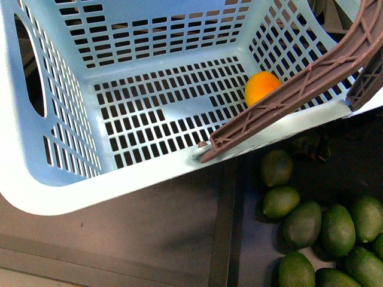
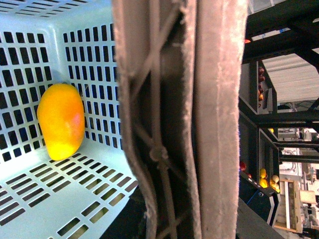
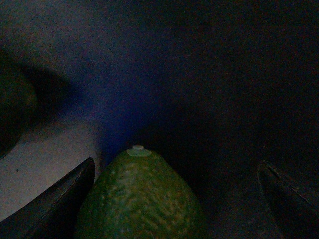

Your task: Pick mango and avocado into basket

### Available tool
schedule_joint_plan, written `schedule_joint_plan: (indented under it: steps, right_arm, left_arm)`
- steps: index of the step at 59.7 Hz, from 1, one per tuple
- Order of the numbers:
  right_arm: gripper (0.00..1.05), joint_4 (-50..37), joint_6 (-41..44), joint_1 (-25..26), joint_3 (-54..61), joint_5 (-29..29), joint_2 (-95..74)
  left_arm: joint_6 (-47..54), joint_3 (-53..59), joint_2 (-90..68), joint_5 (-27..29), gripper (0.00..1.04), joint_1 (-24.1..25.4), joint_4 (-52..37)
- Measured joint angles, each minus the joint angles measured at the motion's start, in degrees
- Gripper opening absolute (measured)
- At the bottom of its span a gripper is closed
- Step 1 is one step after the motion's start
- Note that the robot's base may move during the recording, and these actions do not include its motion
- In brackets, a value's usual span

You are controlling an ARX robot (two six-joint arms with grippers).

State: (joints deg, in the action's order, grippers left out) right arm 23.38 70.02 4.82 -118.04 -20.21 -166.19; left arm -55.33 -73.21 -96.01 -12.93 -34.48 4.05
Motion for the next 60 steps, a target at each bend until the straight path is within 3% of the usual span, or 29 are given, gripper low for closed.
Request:
schedule_joint_plan:
  steps: [9, 31, 43, 60]
  right_arm:
    - [0.93, 0.52, -1.79, -0.44, -1.51, 0.00, -1.11]
    - [0.49, -3.17, -6.12, -0.11, 2.58, -1.49, 0.15]
    - [0.47, -9.09, -9.60, 0.98, 10.10, -2.34, 4.35]
    - [0.46, -22.47, -16.17, 5.20, 29.14, -6.45, 20.00]
  left_arm:
    - [0.00, 0.00, 0.00, 0.02, 0.16, 0.00, 0.00]
    - [0.00, 0.02, 0.00, -0.02, 0.16, 0.00, 0.00]
    - [0.00, 0.02, 0.00, 0.04, 0.16, 0.00, 0.00]
    - [0.00, 0.00, 0.00, -0.02, 0.16, 0.00, 0.00]
